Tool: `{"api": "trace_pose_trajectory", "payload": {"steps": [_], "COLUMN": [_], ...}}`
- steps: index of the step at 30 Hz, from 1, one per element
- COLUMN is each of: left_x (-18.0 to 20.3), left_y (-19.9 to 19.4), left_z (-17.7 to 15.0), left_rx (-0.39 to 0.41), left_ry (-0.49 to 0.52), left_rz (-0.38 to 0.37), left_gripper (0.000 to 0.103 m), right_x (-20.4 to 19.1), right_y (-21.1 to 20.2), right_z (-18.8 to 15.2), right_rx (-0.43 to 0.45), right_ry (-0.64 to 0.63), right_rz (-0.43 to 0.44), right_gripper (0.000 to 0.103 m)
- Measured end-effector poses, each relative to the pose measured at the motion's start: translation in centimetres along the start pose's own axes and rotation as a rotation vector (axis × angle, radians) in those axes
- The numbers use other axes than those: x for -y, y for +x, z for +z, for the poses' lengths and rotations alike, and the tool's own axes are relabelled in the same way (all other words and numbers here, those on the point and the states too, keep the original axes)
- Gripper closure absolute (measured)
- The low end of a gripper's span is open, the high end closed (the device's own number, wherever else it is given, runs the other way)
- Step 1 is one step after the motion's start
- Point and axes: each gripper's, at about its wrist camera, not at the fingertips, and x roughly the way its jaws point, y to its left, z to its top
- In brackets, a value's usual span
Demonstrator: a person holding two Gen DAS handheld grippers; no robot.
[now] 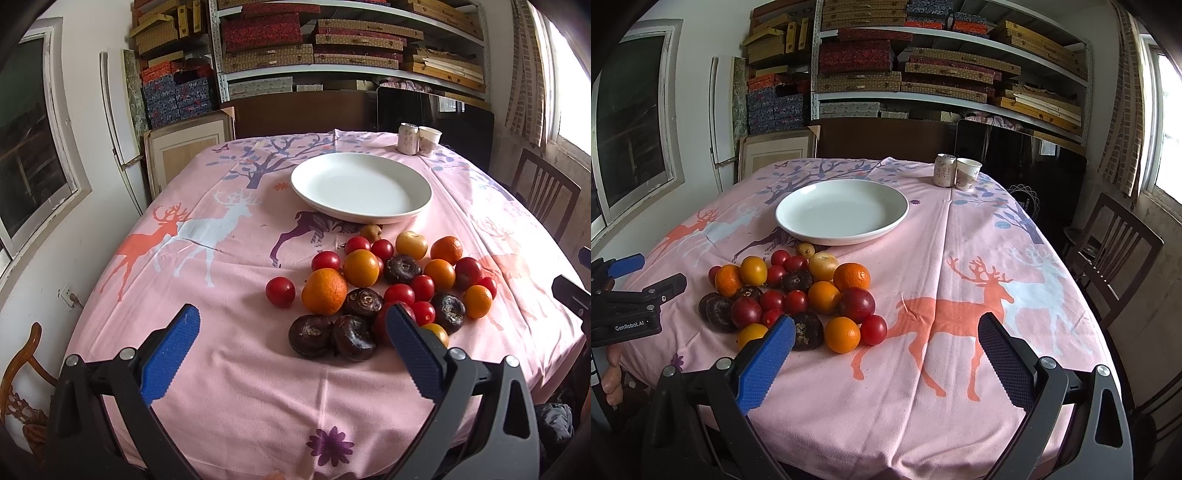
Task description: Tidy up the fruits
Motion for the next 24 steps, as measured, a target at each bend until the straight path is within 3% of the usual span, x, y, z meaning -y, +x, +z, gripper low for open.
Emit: {"api": "trace_pose_trajectory", "payload": {"steps": [24], "left_x": [0.07], "left_y": [0.20], "left_z": [-0.26], "left_rx": [-0.004], "left_ry": [0.005], "left_rz": [0.001], "left_gripper": [0.004], "right_x": [-0.78], "right_y": [0.23], "right_z": [-0.68], "right_rx": [-0.017], "right_ry": [0.001], "right_rz": [0.007], "right_gripper": [0.004]}}
